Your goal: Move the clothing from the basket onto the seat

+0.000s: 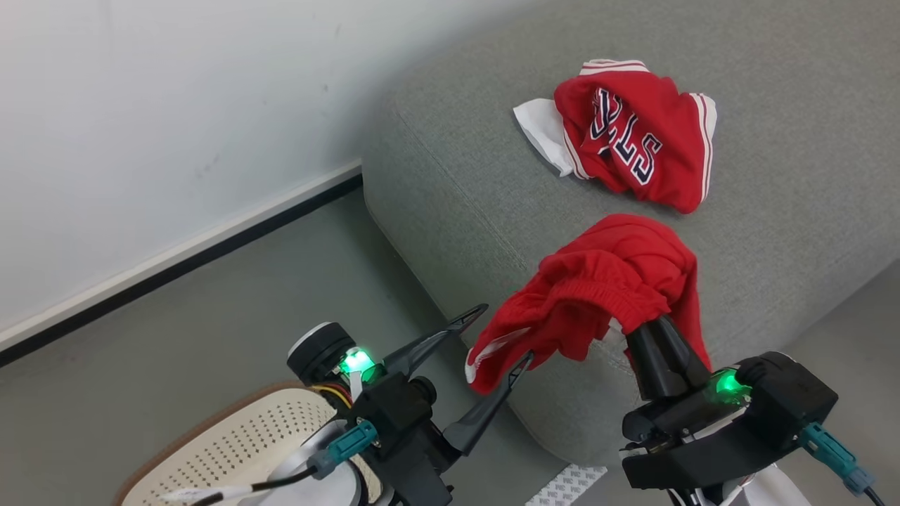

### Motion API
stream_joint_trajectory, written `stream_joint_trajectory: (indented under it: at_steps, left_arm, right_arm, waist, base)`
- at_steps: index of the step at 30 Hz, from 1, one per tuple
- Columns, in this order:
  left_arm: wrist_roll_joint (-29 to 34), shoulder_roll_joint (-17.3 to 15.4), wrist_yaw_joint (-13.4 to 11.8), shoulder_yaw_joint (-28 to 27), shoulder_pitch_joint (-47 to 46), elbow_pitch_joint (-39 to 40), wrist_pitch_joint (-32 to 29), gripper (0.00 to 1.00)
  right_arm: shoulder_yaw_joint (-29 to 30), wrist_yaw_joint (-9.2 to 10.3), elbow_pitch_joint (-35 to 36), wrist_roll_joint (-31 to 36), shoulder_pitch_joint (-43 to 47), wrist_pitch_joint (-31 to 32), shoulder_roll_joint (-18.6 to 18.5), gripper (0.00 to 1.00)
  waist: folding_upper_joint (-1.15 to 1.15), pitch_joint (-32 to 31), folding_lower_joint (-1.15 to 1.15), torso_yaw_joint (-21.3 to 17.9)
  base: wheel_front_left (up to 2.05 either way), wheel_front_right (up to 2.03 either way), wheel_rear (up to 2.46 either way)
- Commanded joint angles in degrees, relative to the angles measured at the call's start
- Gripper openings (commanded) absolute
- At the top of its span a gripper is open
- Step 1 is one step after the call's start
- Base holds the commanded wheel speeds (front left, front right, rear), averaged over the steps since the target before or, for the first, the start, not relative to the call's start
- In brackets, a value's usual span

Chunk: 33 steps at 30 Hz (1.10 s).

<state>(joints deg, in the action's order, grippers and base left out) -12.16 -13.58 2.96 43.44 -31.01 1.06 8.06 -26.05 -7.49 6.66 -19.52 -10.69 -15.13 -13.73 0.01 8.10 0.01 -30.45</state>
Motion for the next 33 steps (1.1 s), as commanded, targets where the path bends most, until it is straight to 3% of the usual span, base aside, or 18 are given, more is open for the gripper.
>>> stream_joint_trajectory:
  at_steps: [1,12,22,29,33]
  left_arm:
    - [-0.41,0.11,0.22,0.28,-0.64,-0.35,0.17,1.00]
    - [-1.43,1.81,2.50,2.73,-4.53,-4.39,1.73,1.00]
    - [-1.38,1.64,2.97,3.91,-6.10,-5.85,2.03,1.00]
    - [-0.57,0.54,2.54,4.24,-7.12,-4.82,0.35,1.00]
    - [0.78,-1.14,2.20,4.00,-9.62,-2.85,-2.43,1.00]
  right_arm:
    - [0.30,-0.01,0.41,0.56,0.53,-0.11,0.23,0.00]
    - [4.95,-0.01,2.96,2.48,3.72,-0.11,2.43,0.00]
    - [6.17,-0.01,3.69,2.66,4.11,-0.11,3.61,0.00]
    - [8.64,-0.01,4.19,-0.41,-0.61,-0.11,3.90,0.00]
    - [13.68,-0.01,5.29,-4.51,-8.53,-0.12,2.47,0.00]
  waist:
    - [-0.01,1.11,-0.01,-0.88]
    - [-0.01,3.49,-0.01,-1.56]
    - [-0.01,4.99,-0.01,-1.63]
    - [-0.01,8.69,-0.01,-1.59]
    - [-0.01,14.79,-0.01,-1.34]
  base:
    - [0.00,0.00,0.00]
    - [0.00,0.00,0.00]
    - [0.01,0.01,0.01]
    - [0.00,0.00,0.00]
    - [0.00,0.00,0.00]
